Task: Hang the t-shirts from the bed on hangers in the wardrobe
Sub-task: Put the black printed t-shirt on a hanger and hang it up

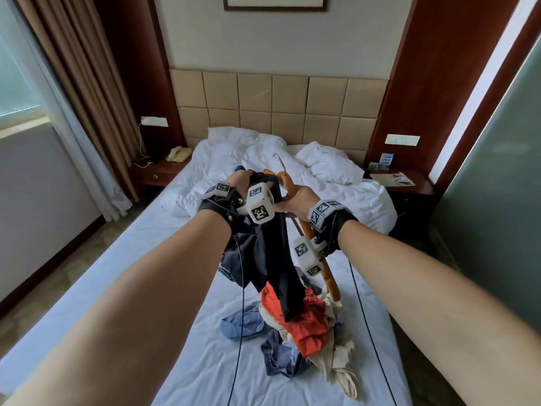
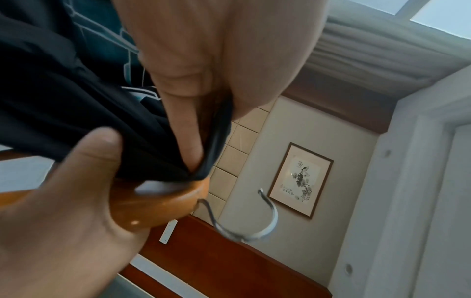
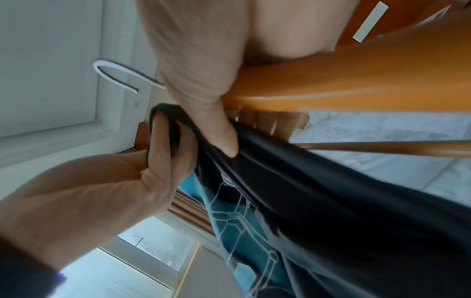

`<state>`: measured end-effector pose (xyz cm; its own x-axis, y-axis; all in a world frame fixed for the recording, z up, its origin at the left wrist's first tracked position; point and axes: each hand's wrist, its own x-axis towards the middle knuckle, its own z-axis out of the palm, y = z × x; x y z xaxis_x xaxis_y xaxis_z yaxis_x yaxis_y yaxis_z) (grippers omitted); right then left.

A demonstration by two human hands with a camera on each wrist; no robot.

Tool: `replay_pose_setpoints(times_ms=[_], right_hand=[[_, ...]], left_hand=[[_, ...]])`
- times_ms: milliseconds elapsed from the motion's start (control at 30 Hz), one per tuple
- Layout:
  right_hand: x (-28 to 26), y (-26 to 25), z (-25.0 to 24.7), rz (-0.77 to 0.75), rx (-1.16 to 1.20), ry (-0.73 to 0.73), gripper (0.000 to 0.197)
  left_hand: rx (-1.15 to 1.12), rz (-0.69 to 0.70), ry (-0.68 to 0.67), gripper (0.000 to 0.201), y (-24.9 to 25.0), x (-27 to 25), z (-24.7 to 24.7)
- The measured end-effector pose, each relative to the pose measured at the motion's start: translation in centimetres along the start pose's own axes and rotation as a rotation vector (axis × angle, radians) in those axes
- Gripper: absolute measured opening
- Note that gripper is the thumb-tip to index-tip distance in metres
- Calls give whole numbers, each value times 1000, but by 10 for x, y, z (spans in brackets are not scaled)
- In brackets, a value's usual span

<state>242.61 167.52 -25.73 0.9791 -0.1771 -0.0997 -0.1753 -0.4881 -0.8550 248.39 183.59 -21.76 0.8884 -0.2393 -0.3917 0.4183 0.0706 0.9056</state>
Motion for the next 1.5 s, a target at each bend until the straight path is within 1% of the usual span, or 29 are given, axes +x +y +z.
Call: replay_pose_setpoints(times_ms=[33,67,133,167,200,233,267,300,333,367,400,467,500,533,667,700,767,867,933,1000,1067,1100,1133,1167,1200,1267,1367,1433,1500], right_hand=[[1,-5,6,-8,-53,44,25],[2,-10,11,-12,-95,88,21],[3,-21,19,-14,-98,154,17],[5,-26,21,-16,-75,177,18],[5,-32,23,-21,-59,207,22],[6,-37,25,-20,-48,236,24],[6,-43,27,-26,-36,255,25],[8,-48,29,-32,-19,270,26],[9,-52,32,-34,-13,290,26],[11,-56,35,-34,-6,311,25],[12,-60,39,-32,-3,325,23],[13,-65,44,-30,6,356,19],[14,-66,46,-28,11,367,17],[13,-68,47,-24,14,368,16],[11,-67,53,7,-18,309,12],[11,-65,55,5,-23,286,11],[9,-62,59,10,-32,239,26],[4,-58,62,0,-49,221,34],[3,-55,62,4,-59,195,43],[0,-54,63,30,-41,104,53],[0,-52,67,71,37,0,63],[0,-52,71,96,97,-38,63],[-4,-57,74,96,159,-69,53],[-4,-60,77,90,196,-76,34],[-7,-65,80,84,212,-70,22],[-5,-72,82,49,202,-19,22],[-2,-84,84,-23,98,97,20],[0,-92,84,-46,37,181,18],[2,-101,83,-56,29,226,17]], left_hand=[[34,36,-26,29,4,-7,-1],[-8,55,-66,30,7,-13,-3],[14,172,-49,31,6,-16,-12],[9,187,-87,28,5,-16,-18],[-14,160,-137,23,4,-16,-26],[75,154,-148,16,2,-17,-34],[232,140,-161,15,0,-14,-43],[431,127,-164,22,-2,-15,-50],[611,97,-163,35,-7,-12,-58],[764,78,-160,48,-11,-13,-63],[875,62,-163,54,-16,-13,-67],[1004,60,-176,52,-25,-14,-72],[993,64,-168,47,-29,-12,-74],[925,77,-154,41,-32,-9,-76],[529,107,-61,23,-31,-2,-82],[450,110,-35,22,-29,-1,-82],[282,103,3,24,-24,1,-82],[109,71,82,28,-15,2,-85],[97,56,106,33,-8,-2,-87],[105,94,108,37,-5,-4,-90],[75,104,79,25,-3,-9,-92],[72,104,62,19,0,-8,-93],[85,104,67,23,2,-7,-94],[93,108,72,27,6,-4,-96],[93,108,74,27,10,-3,-98],[85,92,90,23,15,-2,-104],[158,91,135,19,20,-4,-112],[279,81,131,21,22,-12,-114],[417,99,71,20,23,-17,-113]])
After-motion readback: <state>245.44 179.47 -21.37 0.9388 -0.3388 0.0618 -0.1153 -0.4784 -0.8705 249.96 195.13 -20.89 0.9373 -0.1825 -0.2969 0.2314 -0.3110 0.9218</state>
